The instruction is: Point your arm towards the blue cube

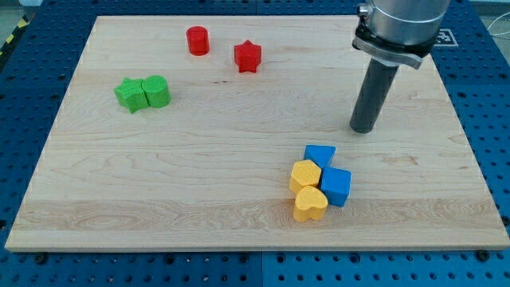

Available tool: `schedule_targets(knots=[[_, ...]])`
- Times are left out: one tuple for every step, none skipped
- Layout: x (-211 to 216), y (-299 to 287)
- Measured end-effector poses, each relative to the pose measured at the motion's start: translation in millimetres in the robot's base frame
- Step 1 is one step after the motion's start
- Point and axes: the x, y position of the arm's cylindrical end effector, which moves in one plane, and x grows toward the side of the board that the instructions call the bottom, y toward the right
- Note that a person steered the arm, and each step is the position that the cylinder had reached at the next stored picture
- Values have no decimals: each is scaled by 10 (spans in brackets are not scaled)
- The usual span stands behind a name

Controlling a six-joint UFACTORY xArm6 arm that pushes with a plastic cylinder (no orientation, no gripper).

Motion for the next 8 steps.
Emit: schedule_targets(knots=[[16,18],[283,191],[712,584],[1225,495],[1467,126],[1381,-328],[1114,-366],[885,-422]])
